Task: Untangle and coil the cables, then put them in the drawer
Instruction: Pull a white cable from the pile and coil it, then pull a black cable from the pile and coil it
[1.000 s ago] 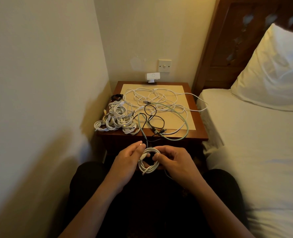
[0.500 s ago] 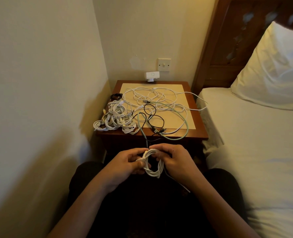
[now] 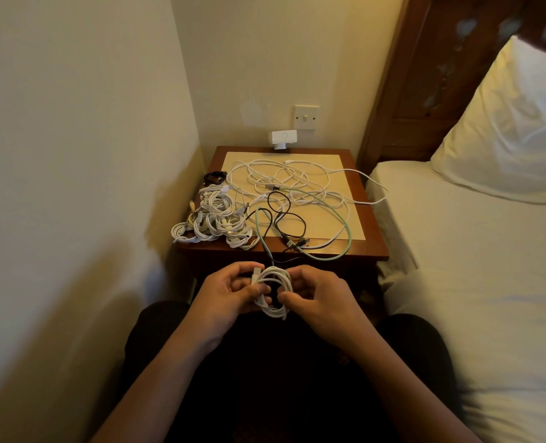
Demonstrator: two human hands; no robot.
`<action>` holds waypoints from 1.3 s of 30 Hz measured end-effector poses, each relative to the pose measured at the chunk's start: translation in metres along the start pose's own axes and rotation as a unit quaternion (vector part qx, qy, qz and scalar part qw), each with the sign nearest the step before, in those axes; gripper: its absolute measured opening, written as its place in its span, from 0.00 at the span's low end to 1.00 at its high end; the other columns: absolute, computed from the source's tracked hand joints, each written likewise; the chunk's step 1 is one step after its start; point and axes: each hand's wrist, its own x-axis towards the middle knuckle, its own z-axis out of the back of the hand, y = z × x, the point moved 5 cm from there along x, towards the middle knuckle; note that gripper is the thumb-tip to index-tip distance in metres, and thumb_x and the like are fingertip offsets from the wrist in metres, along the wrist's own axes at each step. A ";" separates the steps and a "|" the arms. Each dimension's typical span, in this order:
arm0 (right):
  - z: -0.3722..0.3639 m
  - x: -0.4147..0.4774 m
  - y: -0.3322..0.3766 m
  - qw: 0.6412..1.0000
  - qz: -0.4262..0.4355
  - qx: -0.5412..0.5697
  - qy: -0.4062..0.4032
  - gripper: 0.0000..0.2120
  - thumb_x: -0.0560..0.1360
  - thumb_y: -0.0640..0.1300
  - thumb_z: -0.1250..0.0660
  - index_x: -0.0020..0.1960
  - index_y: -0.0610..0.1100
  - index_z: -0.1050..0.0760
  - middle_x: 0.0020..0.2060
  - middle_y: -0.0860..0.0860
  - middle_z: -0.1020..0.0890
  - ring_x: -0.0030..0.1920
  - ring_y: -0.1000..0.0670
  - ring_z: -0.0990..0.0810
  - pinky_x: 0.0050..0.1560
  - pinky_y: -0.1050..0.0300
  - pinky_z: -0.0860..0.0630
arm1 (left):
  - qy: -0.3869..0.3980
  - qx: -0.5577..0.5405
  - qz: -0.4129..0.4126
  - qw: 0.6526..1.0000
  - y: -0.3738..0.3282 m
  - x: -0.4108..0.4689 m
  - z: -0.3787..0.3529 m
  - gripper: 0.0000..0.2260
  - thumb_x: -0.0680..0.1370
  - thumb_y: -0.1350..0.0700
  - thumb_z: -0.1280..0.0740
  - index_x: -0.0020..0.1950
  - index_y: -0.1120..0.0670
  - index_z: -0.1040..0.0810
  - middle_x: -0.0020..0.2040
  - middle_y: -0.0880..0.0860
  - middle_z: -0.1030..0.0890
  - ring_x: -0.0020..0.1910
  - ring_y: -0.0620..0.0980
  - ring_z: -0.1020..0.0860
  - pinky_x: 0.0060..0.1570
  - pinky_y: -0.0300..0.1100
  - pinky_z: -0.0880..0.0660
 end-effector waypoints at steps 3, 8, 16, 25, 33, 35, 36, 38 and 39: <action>0.003 0.003 -0.005 0.997 -0.016 0.074 0.019 0.10 0.79 0.42 0.28 0.59 0.52 0.18 0.48 0.54 0.13 0.49 0.56 0.14 0.54 0.54 0.17 | 0.023 -0.014 0.003 1.000 -0.003 -0.001 0.000 0.16 0.78 0.66 0.30 0.65 0.56 0.22 0.51 0.61 0.14 0.52 0.58 0.15 0.52 0.49 0.17; 0.007 0.009 -0.010 0.989 -0.023 0.134 0.053 0.15 0.81 0.37 0.33 0.62 0.52 0.18 0.51 0.53 0.12 0.53 0.54 0.14 0.51 0.59 0.18 | 0.069 -0.034 0.021 0.997 -0.002 -0.001 -0.005 0.17 0.77 0.63 0.30 0.65 0.58 0.22 0.49 0.59 0.14 0.51 0.55 0.16 0.53 0.46 0.18; -0.002 0.031 -0.020 0.991 -0.041 0.112 0.060 0.14 0.80 0.40 0.30 0.64 0.51 0.19 0.51 0.54 0.12 0.52 0.54 0.13 0.56 0.52 0.17 | 0.039 0.041 0.042 0.997 0.001 0.019 0.011 0.14 0.78 0.61 0.28 0.63 0.55 0.21 0.52 0.56 0.13 0.54 0.54 0.15 0.57 0.50 0.18; 0.021 0.098 -0.013 0.999 -0.005 0.022 -0.028 0.15 0.80 0.46 0.29 0.65 0.55 0.21 0.54 0.59 0.15 0.56 0.61 0.18 0.62 0.55 0.22 | -0.158 0.098 -0.064 0.981 -0.057 0.103 0.072 0.12 0.77 0.61 0.26 0.60 0.54 0.18 0.52 0.57 0.14 0.52 0.55 0.15 0.56 0.50 0.18; 0.051 0.165 -0.021 0.995 0.002 -0.033 -0.090 0.10 0.79 0.46 0.29 0.59 0.56 0.19 0.50 0.59 0.16 0.52 0.59 0.18 0.54 0.56 0.20 | -0.223 0.346 -0.073 0.909 -0.059 0.164 0.095 0.24 0.74 0.48 0.22 0.68 0.53 0.20 0.45 0.50 0.17 0.44 0.51 0.17 0.52 0.49 0.20; 0.055 0.178 -0.025 0.993 -0.012 -0.060 -0.097 0.11 0.80 0.46 0.30 0.61 0.54 0.19 0.51 0.58 0.16 0.53 0.58 0.18 0.56 0.54 0.20 | -0.232 0.406 -0.097 0.879 -0.060 0.163 0.093 0.24 0.75 0.47 0.23 0.69 0.52 0.20 0.49 0.52 0.18 0.47 0.50 0.21 0.48 0.43 0.27; 0.055 0.185 -0.027 0.992 -0.020 -0.076 -0.097 0.12 0.80 0.47 0.30 0.63 0.53 0.20 0.52 0.57 0.16 0.53 0.57 0.19 0.55 0.54 0.20 | -0.231 0.429 -0.111 0.866 -0.063 0.161 0.091 0.25 0.75 0.46 0.23 0.69 0.52 0.21 0.52 0.54 0.17 0.49 0.52 0.22 0.48 0.42 0.29; 0.053 0.198 -0.030 0.989 -0.030 -0.111 -0.093 0.15 0.80 0.48 0.31 0.67 0.50 0.22 0.55 0.55 0.17 0.54 0.54 0.19 0.53 0.55 0.23 | -0.227 0.459 -0.128 0.849 -0.065 0.159 0.089 0.27 0.74 0.46 0.23 0.71 0.53 0.22 0.56 0.56 0.17 0.52 0.55 0.21 0.50 0.44 0.28; 0.050 0.206 -0.032 0.987 -0.038 -0.131 -0.088 0.18 0.81 0.50 0.31 0.69 0.48 0.23 0.57 0.53 0.18 0.56 0.52 0.19 0.53 0.56 0.25 | -0.226 0.466 -0.130 0.845 -0.065 0.158 0.089 0.28 0.75 0.45 0.23 0.72 0.53 0.23 0.56 0.57 0.18 0.53 0.55 0.21 0.50 0.45 0.28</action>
